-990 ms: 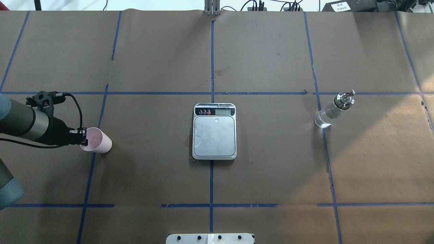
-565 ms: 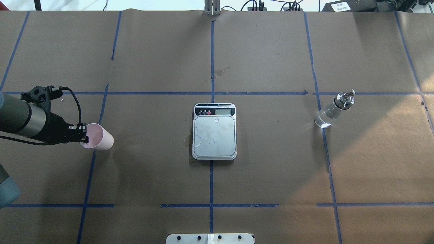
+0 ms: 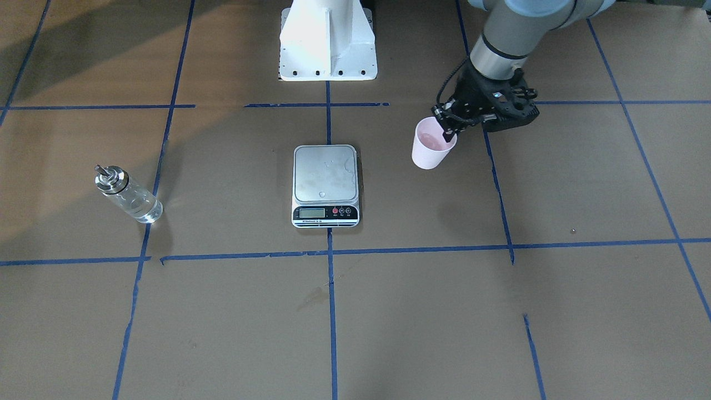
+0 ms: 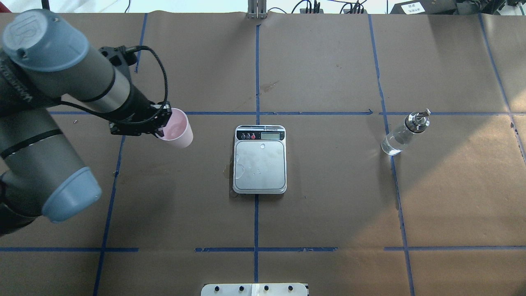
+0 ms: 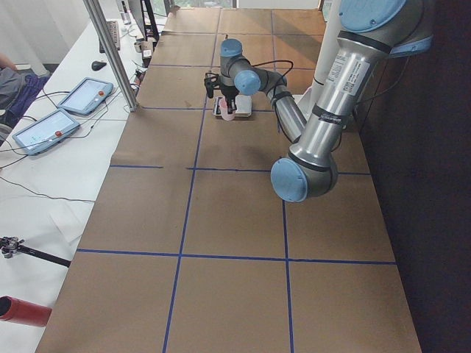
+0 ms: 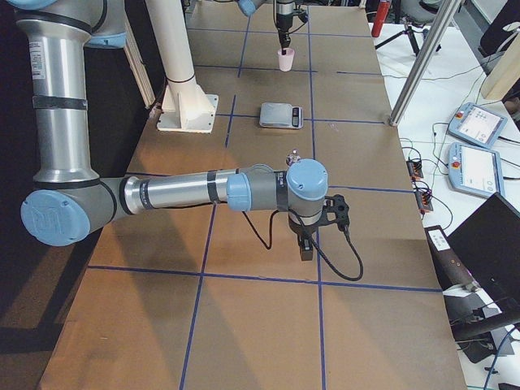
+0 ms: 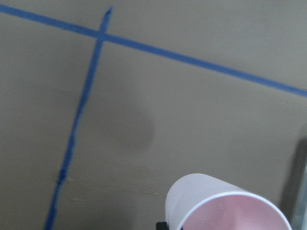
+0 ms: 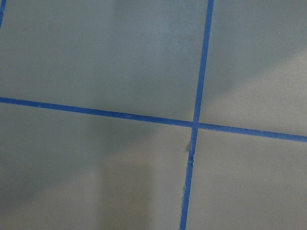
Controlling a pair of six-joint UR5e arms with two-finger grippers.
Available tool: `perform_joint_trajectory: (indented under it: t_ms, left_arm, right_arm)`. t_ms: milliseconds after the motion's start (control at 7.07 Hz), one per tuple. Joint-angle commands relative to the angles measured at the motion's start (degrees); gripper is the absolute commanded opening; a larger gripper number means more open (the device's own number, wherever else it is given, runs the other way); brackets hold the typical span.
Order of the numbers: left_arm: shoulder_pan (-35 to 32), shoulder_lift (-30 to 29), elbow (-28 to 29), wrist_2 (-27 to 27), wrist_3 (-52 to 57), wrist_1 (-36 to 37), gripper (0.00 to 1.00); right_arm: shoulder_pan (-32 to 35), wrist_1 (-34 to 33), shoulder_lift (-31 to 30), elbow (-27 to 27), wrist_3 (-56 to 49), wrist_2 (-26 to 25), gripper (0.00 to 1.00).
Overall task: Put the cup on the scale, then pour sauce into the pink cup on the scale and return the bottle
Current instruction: 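Lift the pink cup with the left gripper and carry it over the scale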
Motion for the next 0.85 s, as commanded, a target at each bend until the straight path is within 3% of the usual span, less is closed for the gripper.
perform_joint_trajectory:
  t_ms: [0, 283, 707]
  left_arm:
    - [4.47, -14.59, 11.70, 0.17, -8.99, 2.12, 0.00]
    - [10.51, -15.26, 16.30, 6.64, -14.01, -3.05, 0.00]
    - [12.47, -15.26, 20.02, 7.38, -14.30, -7.38, 0.00]
  right_arm:
    - [-0.09, 0.13, 0.12, 0.13, 0.02, 0.12, 1.00]
    - [-0.09, 0.40, 0.12, 0.13, 0.02, 0.91, 1.00]
    - [-0.09, 0.40, 0.03, 0.13, 0.02, 1.87, 1.00]
